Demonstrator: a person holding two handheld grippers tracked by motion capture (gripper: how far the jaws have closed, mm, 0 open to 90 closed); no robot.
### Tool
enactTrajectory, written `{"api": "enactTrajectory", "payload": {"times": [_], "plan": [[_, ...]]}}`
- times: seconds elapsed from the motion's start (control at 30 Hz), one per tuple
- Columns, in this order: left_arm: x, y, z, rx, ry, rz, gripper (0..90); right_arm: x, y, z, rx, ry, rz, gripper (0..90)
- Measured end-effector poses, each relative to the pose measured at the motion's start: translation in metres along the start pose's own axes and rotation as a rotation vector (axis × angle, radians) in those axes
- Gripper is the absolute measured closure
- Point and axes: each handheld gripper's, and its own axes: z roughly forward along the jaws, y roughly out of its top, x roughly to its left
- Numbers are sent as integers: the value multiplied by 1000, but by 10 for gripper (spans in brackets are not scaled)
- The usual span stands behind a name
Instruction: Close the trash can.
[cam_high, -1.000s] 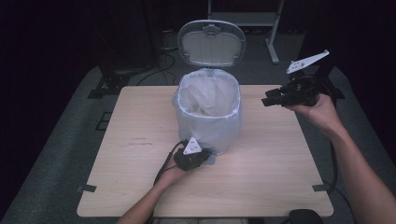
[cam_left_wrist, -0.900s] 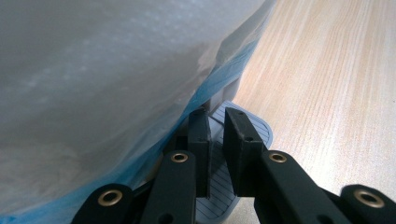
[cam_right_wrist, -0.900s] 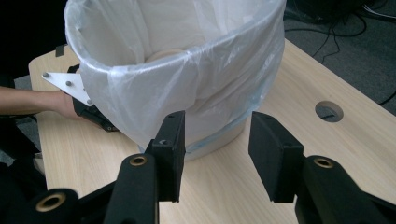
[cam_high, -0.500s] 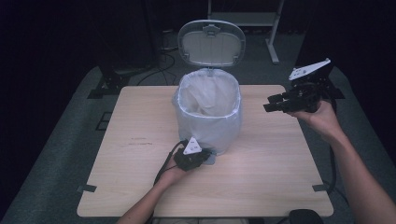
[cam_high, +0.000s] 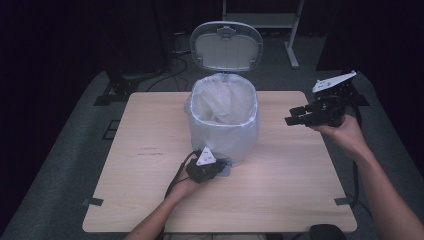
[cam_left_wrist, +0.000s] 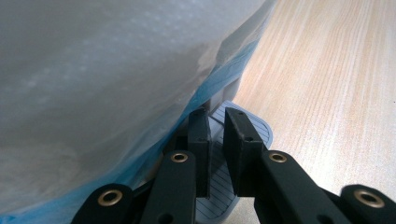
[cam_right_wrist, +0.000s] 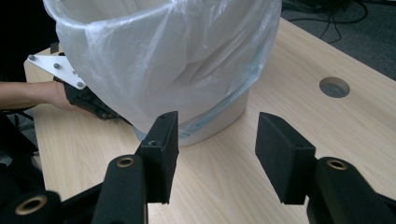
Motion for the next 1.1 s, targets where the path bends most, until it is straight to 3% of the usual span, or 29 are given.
{"api": "enactTrajectory", "payload": {"times": [1.1], "plan": [[-2, 2, -1, 14, 16, 12, 774, -6, -39, 10, -17, 17, 54, 459]]}}
